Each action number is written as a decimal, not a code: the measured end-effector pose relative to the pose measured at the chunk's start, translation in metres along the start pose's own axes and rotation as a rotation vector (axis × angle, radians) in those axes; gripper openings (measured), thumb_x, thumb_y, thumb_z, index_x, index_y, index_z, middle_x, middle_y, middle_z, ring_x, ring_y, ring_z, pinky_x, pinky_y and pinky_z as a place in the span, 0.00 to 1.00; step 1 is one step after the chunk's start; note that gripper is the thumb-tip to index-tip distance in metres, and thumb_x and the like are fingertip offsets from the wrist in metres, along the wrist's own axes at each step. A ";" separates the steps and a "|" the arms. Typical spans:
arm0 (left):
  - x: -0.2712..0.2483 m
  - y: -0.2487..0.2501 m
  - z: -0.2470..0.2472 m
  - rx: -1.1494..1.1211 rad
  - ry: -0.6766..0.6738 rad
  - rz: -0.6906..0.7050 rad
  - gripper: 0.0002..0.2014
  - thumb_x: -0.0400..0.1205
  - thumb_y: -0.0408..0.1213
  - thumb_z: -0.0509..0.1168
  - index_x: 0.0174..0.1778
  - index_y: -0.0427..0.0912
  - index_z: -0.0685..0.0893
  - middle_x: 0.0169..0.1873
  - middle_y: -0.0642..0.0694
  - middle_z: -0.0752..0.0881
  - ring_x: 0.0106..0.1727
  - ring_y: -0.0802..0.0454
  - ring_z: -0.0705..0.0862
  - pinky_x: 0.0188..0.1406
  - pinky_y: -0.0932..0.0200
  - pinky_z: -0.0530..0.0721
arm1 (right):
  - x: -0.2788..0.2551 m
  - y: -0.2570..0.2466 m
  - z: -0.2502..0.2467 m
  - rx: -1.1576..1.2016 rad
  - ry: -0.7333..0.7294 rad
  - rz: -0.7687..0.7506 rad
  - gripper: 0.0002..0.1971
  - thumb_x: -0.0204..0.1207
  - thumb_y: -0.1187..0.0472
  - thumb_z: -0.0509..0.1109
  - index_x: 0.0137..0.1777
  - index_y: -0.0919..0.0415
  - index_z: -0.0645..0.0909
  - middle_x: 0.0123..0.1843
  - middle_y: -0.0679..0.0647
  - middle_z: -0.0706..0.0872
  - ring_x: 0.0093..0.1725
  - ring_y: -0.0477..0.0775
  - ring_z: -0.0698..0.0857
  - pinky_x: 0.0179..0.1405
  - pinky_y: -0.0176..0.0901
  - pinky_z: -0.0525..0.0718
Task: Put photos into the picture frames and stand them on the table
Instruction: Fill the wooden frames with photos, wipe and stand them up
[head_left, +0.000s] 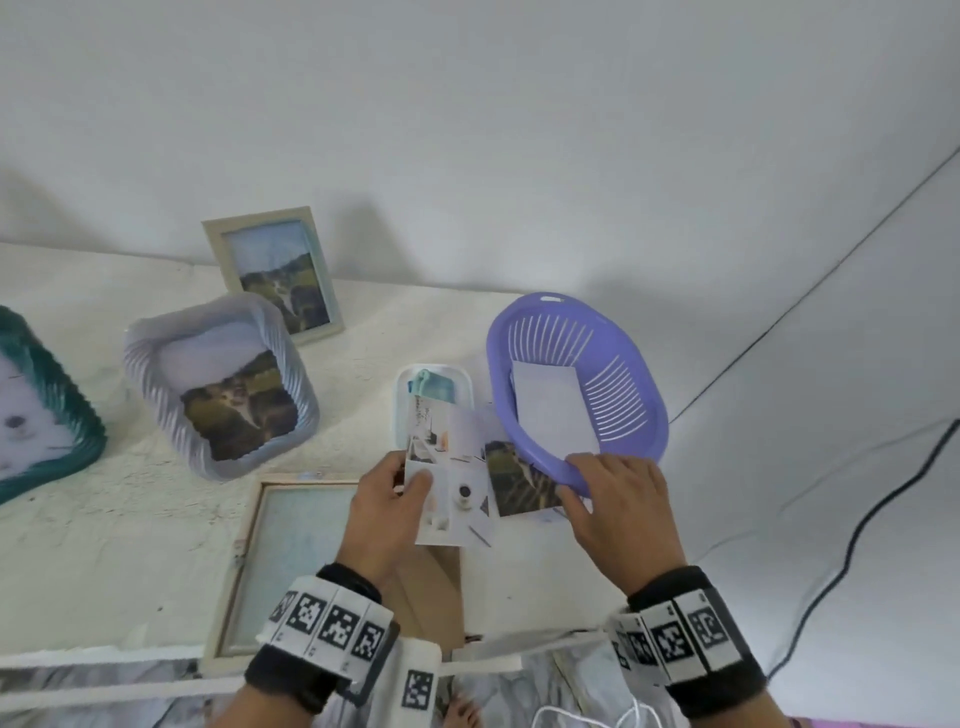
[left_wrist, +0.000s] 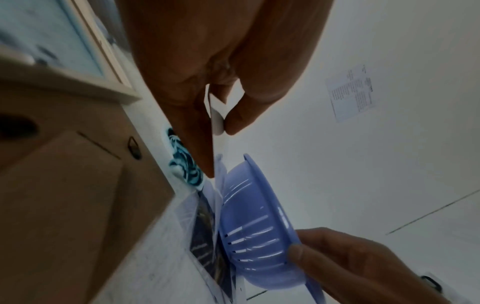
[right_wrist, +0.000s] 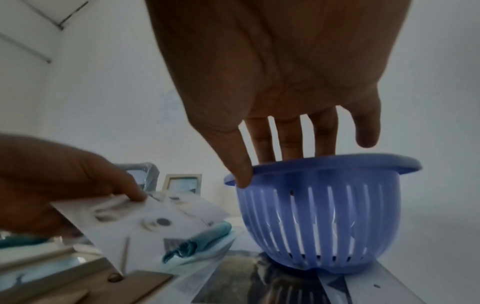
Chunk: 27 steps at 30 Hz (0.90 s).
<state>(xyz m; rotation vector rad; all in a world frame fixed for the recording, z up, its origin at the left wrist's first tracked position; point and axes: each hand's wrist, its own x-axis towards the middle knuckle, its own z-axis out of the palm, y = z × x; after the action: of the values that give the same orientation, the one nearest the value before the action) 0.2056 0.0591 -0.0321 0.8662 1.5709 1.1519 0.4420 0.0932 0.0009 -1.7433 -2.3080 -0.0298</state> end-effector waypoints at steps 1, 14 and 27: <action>0.001 0.000 0.009 0.016 0.014 0.007 0.06 0.77 0.44 0.66 0.48 0.52 0.86 0.44 0.48 0.92 0.48 0.44 0.90 0.53 0.36 0.88 | 0.001 0.007 -0.003 0.027 0.002 -0.032 0.09 0.74 0.52 0.71 0.51 0.54 0.83 0.39 0.51 0.85 0.41 0.60 0.82 0.48 0.56 0.81; 0.034 0.007 0.102 0.236 0.095 -0.051 0.15 0.81 0.38 0.71 0.64 0.45 0.81 0.42 0.48 0.87 0.48 0.46 0.87 0.50 0.54 0.83 | 0.011 0.047 -0.024 0.281 0.023 -0.149 0.15 0.79 0.47 0.61 0.58 0.52 0.82 0.40 0.45 0.82 0.39 0.52 0.77 0.43 0.44 0.74; 0.036 0.001 0.094 0.277 0.087 0.038 0.12 0.87 0.40 0.61 0.61 0.46 0.87 0.52 0.48 0.90 0.54 0.46 0.89 0.55 0.49 0.87 | -0.001 0.043 -0.001 0.217 -0.057 -0.222 0.11 0.76 0.46 0.65 0.54 0.47 0.81 0.41 0.43 0.82 0.41 0.50 0.77 0.56 0.49 0.77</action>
<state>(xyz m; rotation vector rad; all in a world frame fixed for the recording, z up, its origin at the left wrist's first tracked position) 0.2857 0.1169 -0.0498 1.0417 1.8214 1.0237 0.4832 0.1038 -0.0039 -1.3969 -2.4313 0.2237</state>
